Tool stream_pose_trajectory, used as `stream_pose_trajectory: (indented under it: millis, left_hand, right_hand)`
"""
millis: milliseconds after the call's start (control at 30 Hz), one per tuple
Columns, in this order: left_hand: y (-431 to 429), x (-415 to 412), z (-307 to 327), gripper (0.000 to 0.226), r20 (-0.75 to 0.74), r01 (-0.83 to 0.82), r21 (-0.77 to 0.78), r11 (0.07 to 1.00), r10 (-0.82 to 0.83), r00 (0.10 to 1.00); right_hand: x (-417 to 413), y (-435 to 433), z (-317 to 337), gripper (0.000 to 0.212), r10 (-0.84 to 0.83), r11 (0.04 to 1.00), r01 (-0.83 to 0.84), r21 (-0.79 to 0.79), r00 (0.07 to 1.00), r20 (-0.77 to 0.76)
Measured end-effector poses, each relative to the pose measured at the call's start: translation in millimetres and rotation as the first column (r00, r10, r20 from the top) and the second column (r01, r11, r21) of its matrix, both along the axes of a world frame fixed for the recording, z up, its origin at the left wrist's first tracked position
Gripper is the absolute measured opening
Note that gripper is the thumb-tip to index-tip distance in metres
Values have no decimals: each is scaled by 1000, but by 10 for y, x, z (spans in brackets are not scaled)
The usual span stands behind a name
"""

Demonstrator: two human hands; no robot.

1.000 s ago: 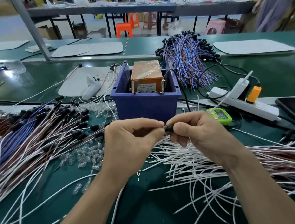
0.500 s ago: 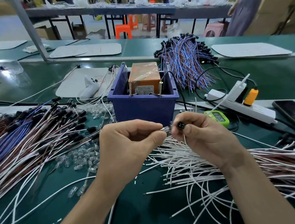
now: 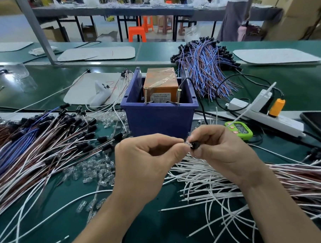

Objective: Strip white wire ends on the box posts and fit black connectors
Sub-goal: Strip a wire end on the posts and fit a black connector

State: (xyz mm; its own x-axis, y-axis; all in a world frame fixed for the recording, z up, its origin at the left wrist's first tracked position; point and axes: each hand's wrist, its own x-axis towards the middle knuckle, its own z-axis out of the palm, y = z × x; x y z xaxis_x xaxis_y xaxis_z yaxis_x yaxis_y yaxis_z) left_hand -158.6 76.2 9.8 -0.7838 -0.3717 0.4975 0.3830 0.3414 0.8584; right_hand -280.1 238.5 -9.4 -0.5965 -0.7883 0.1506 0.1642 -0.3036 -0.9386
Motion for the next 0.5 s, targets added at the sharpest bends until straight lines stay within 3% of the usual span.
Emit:
stream_pose_trajectory:
  millis: [267,500]
  left_hand:
    - [-29,-31,-54,19,-12,-20,29,999,20,1000]
    - [-35,-24,-60,20,-8,-32,19,999,32,999]
  right_hand:
    - [33,-22,33,27,-124,992,127,15,986,-112]
    - [54,-35,58,33,-167,985,173,20,974,-154]
